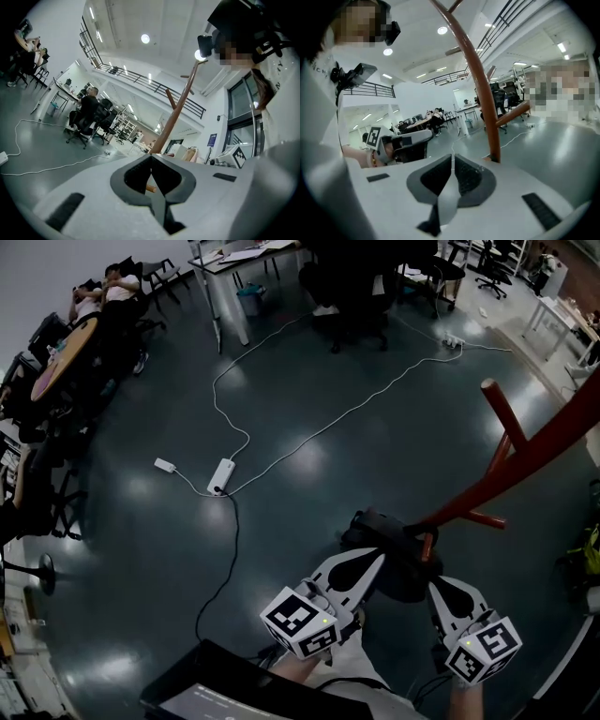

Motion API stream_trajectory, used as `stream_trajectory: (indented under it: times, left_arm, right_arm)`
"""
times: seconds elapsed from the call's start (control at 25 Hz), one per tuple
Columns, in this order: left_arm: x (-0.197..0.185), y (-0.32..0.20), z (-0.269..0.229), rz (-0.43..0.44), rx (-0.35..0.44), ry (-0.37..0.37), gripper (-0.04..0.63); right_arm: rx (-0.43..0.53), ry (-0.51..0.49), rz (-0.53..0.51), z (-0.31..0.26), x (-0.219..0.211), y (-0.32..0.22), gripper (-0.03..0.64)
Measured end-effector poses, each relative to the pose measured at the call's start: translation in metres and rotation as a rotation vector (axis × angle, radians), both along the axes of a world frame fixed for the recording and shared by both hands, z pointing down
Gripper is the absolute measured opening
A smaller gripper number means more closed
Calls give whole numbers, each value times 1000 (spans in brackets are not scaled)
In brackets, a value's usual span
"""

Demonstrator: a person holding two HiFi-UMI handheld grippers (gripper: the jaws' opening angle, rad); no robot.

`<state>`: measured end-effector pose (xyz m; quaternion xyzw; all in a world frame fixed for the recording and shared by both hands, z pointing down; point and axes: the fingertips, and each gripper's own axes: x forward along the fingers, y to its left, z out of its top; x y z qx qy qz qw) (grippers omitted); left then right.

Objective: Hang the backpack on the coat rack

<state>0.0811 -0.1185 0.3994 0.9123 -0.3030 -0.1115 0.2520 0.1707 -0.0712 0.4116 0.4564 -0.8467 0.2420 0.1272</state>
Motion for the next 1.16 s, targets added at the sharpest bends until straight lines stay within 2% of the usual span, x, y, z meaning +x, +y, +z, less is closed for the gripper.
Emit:
stream_trajectory:
  times: [0.16, 0.44, 0.92, 1.16]
  left_arm:
    - [14, -1, -21, 44, 38, 22, 9]
    - [29, 9, -36, 101, 75, 23, 9]
    - [21, 16, -68, 66, 104, 39, 9]
    - [17, 18, -65, 38, 110, 28, 9]
  right_arm:
    - [41, 15, 4, -27, -19, 5, 29]
    - [108, -14, 12, -54, -28, 10, 23]
    - [155, 7, -13, -77, -32, 28, 21]
    - [174, 3, -14, -79, -27, 33, 21]
